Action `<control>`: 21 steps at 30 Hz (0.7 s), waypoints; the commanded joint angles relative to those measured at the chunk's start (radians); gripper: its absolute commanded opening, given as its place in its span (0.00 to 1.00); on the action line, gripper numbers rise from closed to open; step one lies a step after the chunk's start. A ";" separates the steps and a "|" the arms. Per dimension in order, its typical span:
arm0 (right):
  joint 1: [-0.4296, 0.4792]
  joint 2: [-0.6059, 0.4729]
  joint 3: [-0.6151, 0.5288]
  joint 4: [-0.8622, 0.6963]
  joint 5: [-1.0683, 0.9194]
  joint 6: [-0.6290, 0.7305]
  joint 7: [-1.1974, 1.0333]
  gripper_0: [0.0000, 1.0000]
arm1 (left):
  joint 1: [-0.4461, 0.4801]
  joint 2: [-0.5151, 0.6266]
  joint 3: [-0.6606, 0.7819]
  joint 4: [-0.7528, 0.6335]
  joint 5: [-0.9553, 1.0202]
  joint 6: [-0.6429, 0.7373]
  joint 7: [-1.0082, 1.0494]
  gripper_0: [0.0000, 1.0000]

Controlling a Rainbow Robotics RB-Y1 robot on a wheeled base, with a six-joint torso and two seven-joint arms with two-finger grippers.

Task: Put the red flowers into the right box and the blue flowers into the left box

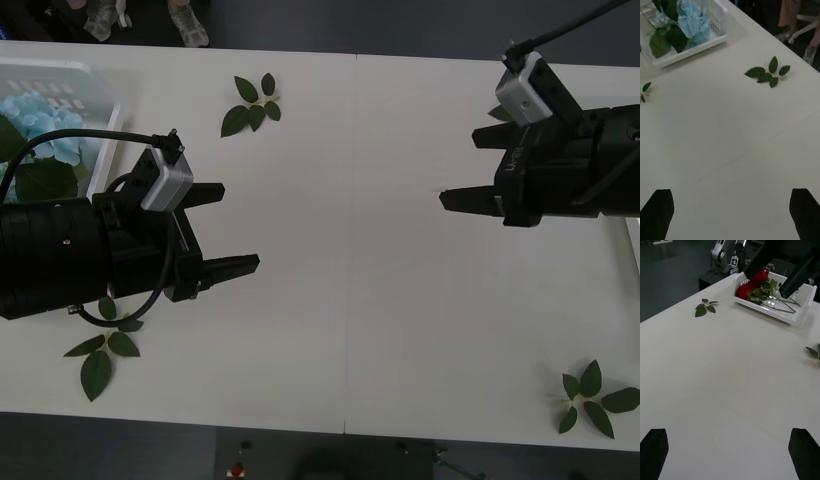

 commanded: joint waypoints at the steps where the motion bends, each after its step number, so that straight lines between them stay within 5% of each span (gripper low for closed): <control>1: -0.029 0.053 -0.089 0.011 -0.095 0.127 0.142 0.90 | -0.007 0.011 0.005 -0.029 0.000 -0.004 -0.030 0.93; 8: -0.029 0.122 -0.216 0.118 -0.336 0.423 0.374 0.90 | -0.007 0.011 0.005 -0.029 0.000 -0.004 -0.030 0.93; 17: 0.019 0.080 -0.222 0.092 -0.451 0.418 0.452 0.90 | -0.007 0.011 0.005 -0.029 0.000 -0.004 -0.030 0.93; 21: 0.027 0.082 -0.222 0.092 -0.443 0.418 0.469 1.00 | -0.007 0.011 0.005 -0.029 0.000 -0.004 -0.030 0.93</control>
